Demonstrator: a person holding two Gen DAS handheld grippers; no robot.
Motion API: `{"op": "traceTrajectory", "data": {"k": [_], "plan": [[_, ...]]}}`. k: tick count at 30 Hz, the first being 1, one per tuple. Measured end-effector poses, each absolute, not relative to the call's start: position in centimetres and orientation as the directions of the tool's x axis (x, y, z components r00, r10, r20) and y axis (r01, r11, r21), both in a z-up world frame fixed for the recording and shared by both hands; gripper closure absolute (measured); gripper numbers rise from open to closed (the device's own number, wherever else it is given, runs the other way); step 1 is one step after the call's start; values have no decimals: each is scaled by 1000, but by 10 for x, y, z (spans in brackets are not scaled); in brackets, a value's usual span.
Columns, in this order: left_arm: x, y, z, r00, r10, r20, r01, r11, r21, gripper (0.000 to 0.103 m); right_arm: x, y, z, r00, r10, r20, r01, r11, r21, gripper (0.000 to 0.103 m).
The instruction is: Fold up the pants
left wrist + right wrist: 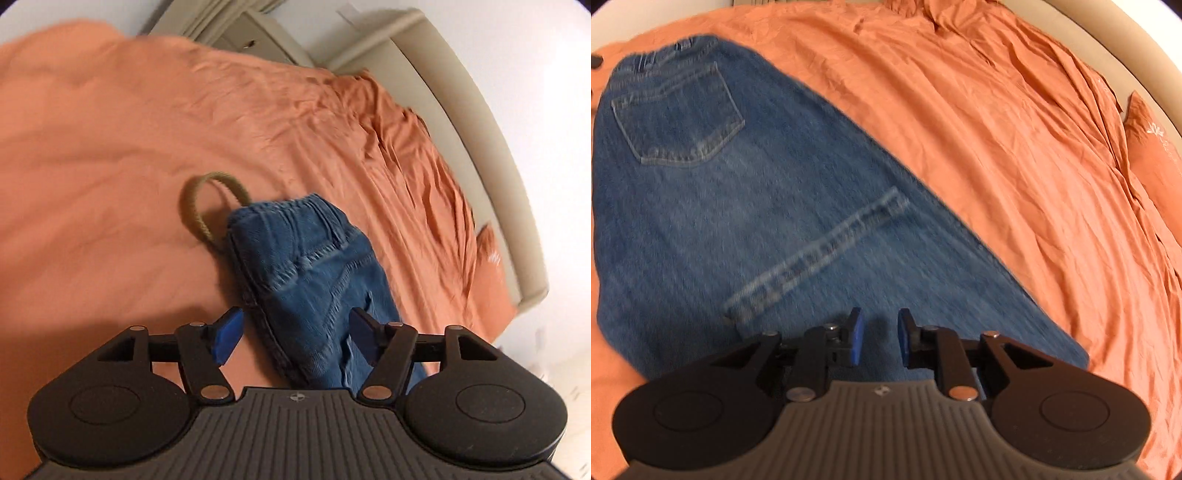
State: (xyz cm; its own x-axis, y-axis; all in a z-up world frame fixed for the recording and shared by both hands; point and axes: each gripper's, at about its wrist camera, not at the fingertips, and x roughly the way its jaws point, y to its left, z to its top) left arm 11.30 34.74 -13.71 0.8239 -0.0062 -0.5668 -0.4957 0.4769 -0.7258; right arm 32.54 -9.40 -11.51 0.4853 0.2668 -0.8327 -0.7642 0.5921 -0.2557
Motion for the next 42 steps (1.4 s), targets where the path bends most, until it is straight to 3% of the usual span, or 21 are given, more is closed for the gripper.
{"op": "traceTrajectory", "data": {"k": [5,11,18,23,28,33,37,42], "plan": [[136,358,-165,822,31,-568,-527,420,-739,28,336,-73,-120,441,312,-841,-783,593,-190,89],[158,348,-175,789,149,-596,-585,477,-655,35,341,-61,-143,404,299,-865,-803,568,-179,90],[171,328,-145,739,265,-620,-644,547,-534,70,345,-62,-148,398,284,-873,-792,587,-170,90],[177,272,-85,768,370,-523,-604,692,-397,76,337,-65,-139,416,278,-866,-781,597,-183,90],[188,182,-26,853,323,-410,-442,864,-239,81,331,-95,-106,429,351,-832,-745,658,-107,89],[205,64,-16,894,217,-392,-229,973,15,81,326,-147,-78,451,364,-815,-675,737,-43,89],[211,-21,-44,872,111,-477,-30,984,174,81,313,-191,-71,472,338,-814,-618,785,-33,90],[211,-70,-99,752,13,-659,157,967,199,81,301,-237,-77,484,318,-815,-572,820,-20,89]]}}
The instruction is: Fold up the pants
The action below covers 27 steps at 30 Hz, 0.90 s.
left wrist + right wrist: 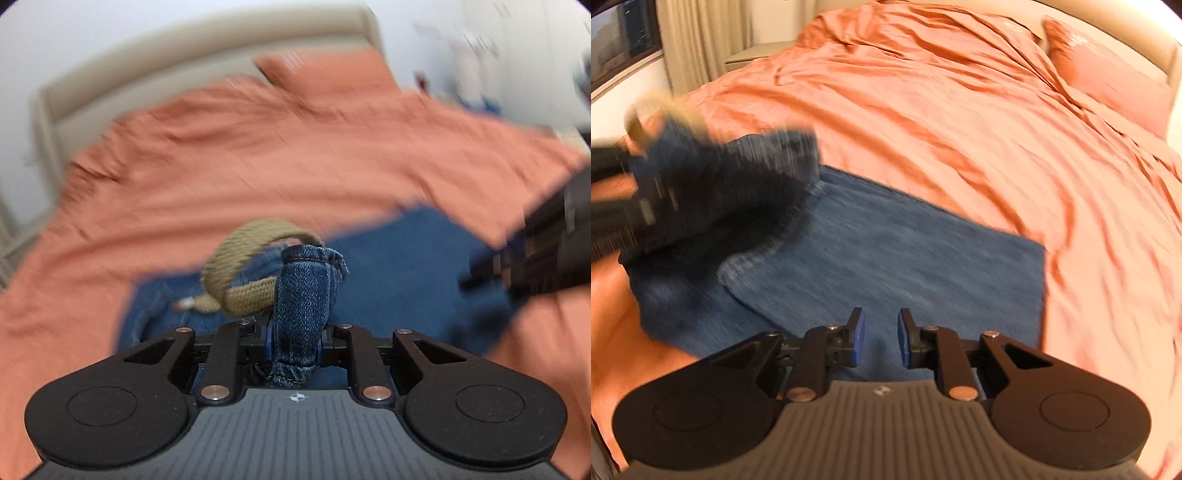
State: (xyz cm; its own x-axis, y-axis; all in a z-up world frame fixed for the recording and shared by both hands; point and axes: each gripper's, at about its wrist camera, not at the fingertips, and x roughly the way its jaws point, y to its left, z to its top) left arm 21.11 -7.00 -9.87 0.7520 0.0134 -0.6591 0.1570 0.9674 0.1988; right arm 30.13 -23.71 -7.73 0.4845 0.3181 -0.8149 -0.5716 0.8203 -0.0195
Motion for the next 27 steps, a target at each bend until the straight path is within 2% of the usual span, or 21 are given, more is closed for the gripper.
{"op": "traceTrajectory", "data": {"k": [4,5,6,8,14,16,21,22,27], "plan": [[211,-74,-116,701,27,-713,193,955,226,75,294,-262,-84,490,326,-809,-547,837,6,87],[211,-73,-115,682,10,-731,204,957,204,67,292,-267,-85,491,330,-806,-547,837,10,86],[212,-72,-113,660,-19,-751,221,961,169,55,291,-270,-87,492,336,-803,-548,836,14,84],[216,-69,-109,616,-71,-785,239,966,100,45,289,-277,-88,494,348,-797,-546,837,27,84],[220,-60,-92,587,-170,-792,196,978,-65,31,287,-291,-87,503,381,-776,-539,840,62,78],[218,-56,-85,587,-229,-776,201,970,-135,31,284,-291,-85,502,382,-776,-543,838,60,74],[216,-44,-59,635,-243,-733,187,969,-159,31,282,-285,-79,505,402,-764,-546,834,78,67],[217,-38,-55,644,-236,-728,177,971,-159,31,281,-282,-77,505,410,-759,-547,833,86,64],[224,-2,-47,696,-118,-708,92,993,-75,35,282,-260,-69,501,452,-738,-560,819,121,63]]}}
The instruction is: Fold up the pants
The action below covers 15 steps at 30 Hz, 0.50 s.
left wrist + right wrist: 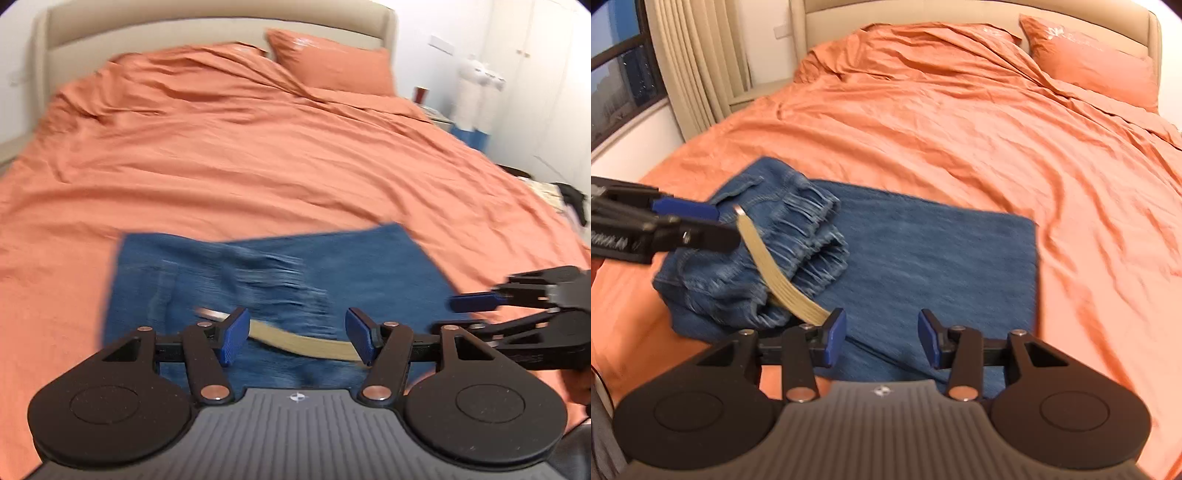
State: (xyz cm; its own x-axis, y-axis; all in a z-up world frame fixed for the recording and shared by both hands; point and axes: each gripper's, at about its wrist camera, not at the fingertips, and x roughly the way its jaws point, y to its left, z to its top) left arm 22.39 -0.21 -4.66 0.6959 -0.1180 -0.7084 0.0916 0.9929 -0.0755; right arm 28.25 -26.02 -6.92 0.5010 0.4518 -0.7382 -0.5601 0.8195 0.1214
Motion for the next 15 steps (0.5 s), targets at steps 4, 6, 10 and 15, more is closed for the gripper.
{"op": "traceTrajectory", "data": {"k": [4,6,10,15], "plan": [[229,38,-51,712,-18,-702,-30,998,-56,36,294,-245,-66,496,503,-708,-543,816,200,63],[231,54,-58,714,-5,-700,-70,994,-79,39,303,-237,-68,486,530,-695,-531,811,247,63],[235,76,-74,722,-6,-692,-119,984,-132,40,326,-220,-80,450,577,-682,-491,798,350,63],[238,96,-81,742,-12,-670,-136,976,-168,46,367,-198,-103,408,650,-641,-400,758,514,51]]}}
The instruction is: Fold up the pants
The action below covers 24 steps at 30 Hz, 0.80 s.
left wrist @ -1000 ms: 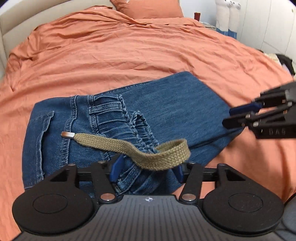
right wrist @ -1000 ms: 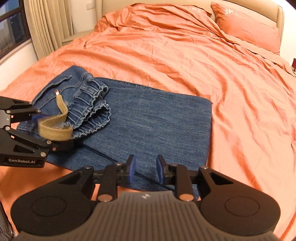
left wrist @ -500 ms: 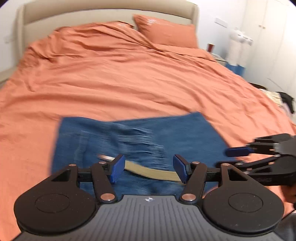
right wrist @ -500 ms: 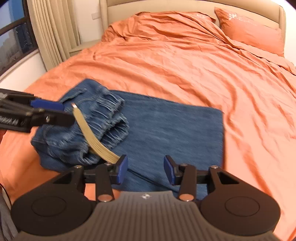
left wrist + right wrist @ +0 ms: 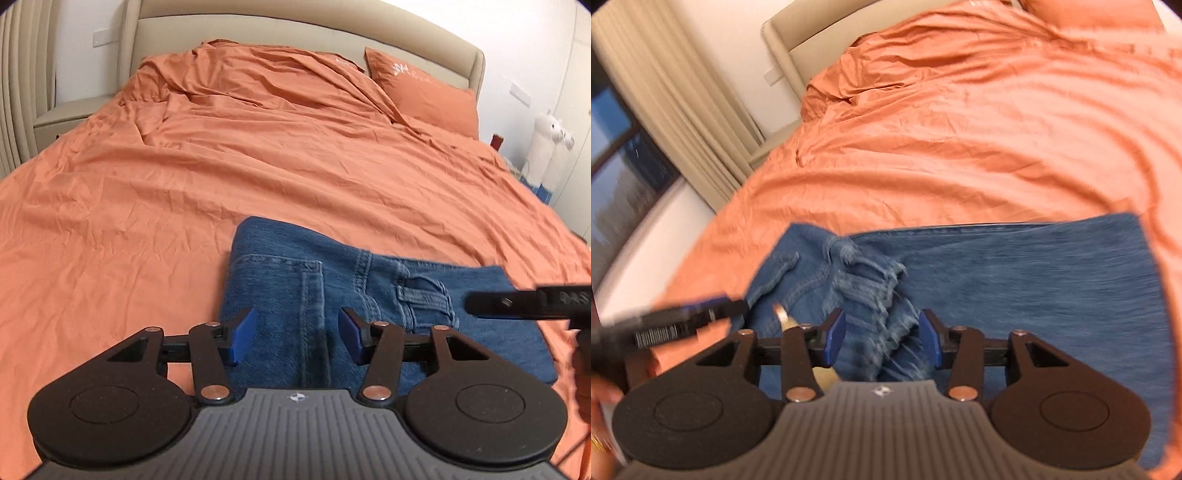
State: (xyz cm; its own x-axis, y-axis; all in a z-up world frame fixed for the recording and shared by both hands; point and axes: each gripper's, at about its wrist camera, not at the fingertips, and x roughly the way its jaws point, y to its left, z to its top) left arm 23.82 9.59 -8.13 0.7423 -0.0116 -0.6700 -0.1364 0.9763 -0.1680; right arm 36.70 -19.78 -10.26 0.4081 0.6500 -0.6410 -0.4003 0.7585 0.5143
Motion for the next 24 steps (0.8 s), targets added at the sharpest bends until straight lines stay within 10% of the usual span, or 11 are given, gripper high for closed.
{"op": "traceTrajectory", "data": {"k": [5,11,16,24], "plan": [[235,113,-84,772,-49,-634,-147,956,-252,47,399,-168,-130,379,652,-657,-336,759,558,46],[234,118,-81,787,-67,-613,-145,946,-290,60,391,-160,-114,364,694,-621,-369,720,587,91],[230,113,-73,803,-85,-589,-110,951,-288,61,364,-192,-67,378,777,-503,-388,626,676,94],[243,106,-98,739,-63,-671,-121,967,-225,67,363,-202,-130,363,661,-657,-229,747,624,94]]}}
